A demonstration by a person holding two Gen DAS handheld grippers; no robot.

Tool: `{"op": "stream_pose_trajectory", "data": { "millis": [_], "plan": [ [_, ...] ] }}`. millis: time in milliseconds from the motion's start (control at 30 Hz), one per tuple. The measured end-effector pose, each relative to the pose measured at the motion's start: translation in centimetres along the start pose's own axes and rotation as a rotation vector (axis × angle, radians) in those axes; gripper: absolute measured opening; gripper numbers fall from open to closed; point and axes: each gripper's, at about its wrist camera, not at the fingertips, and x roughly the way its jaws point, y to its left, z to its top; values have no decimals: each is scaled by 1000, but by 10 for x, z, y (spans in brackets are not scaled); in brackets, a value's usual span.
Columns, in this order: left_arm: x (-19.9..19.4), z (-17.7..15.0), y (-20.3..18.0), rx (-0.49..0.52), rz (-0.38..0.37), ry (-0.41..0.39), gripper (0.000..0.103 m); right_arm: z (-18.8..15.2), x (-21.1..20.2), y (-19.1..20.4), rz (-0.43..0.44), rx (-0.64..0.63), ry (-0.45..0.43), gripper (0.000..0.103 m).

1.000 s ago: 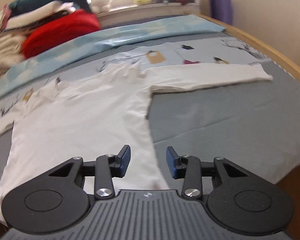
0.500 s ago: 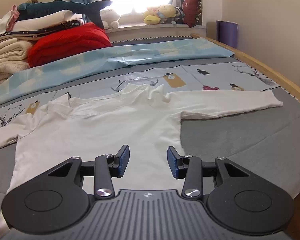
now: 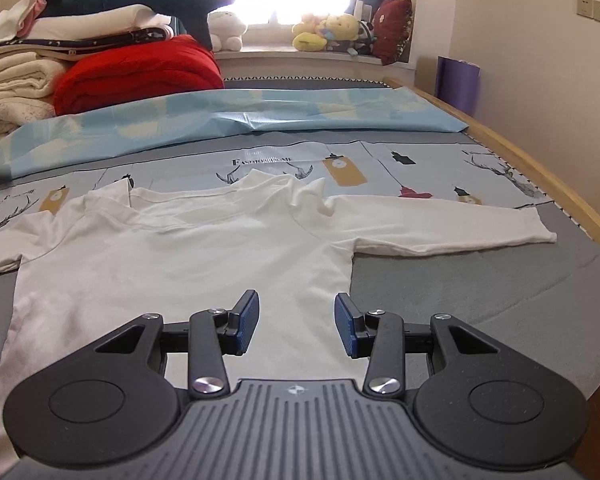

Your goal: Fold small clothes

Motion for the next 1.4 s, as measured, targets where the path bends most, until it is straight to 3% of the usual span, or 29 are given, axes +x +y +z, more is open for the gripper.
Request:
{"op": "stream_pose_trajectory", "data": {
  "millis": [333,433,500,667,767,833,1000,1133,1233,1400],
  "plan": [
    [28,-6,64,-145,68,40,64,82,32,55,82,72,-91,43],
    [34,-16,86,-196,110,63,52,101,46,76,134,62,-122,43],
    [39,-22,98,-221,147,89,33,109,56,83,169,63,-131,43],
    [49,-38,112,-209,236,126,22,103,74,83,204,21,-171,43],
    [54,-42,120,-252,259,136,21,95,97,84,164,9,-79,38],
    [59,-42,126,-269,279,141,21,97,107,83,186,51,-50,36],
    [73,-48,144,-313,305,160,21,97,111,86,154,-11,-121,35],
    [81,-62,166,-399,299,201,21,95,126,80,148,42,-51,32],
    [85,-80,191,-505,296,236,22,100,130,79,171,50,-53,32],
    [95,-112,241,-655,378,292,26,110,133,72,204,56,-43,32]
  ]
}}
